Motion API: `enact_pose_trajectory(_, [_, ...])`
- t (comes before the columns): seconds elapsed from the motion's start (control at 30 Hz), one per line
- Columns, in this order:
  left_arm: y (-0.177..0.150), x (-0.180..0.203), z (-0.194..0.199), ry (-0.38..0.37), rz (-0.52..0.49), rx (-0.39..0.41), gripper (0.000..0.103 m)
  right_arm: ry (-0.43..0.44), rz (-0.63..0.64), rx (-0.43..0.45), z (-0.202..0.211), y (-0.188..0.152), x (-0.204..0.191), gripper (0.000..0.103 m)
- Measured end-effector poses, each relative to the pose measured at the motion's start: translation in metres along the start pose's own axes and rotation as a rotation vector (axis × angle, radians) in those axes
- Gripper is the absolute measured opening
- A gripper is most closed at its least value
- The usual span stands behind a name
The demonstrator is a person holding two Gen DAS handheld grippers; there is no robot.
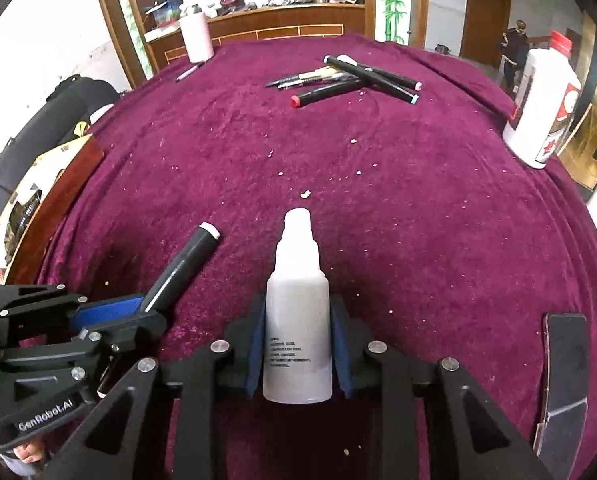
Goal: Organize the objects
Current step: 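Carry the black marker with the left tool while the right tool carries the spray bottle to the tray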
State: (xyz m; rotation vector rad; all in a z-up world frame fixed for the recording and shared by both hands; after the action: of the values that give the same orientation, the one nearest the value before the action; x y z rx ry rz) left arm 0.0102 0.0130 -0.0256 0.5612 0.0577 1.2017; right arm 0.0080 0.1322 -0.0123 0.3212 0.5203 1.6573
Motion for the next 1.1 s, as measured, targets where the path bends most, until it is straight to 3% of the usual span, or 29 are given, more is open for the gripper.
enact_pose_trajectory(0.57, [-0.005,-0.017,0.045,-0.005,0.055,0.098,0.014,0.020,0.002,0.061,0.030,-0.001,-0.014,0.032])
enact_pose_trajectory(1.1, [-0.027,-0.040,0.071,0.038,0.092,0.111,0.014,0.094,0.062,0.044,0.018,-0.001,-0.052,0.032])
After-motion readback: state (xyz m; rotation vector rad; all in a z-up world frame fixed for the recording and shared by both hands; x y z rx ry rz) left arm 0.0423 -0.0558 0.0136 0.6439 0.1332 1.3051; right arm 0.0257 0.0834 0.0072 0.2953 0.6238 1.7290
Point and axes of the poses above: each gripper's, at about its wrist camera, not at the fingertips, and z roughly against the way its jaws point, x to its right, y to its top, the point moved 5 cm from there along -z, roughly the way its jaws point, and after that the axes turned 3 degrees about -x, right-handed, at the moved point
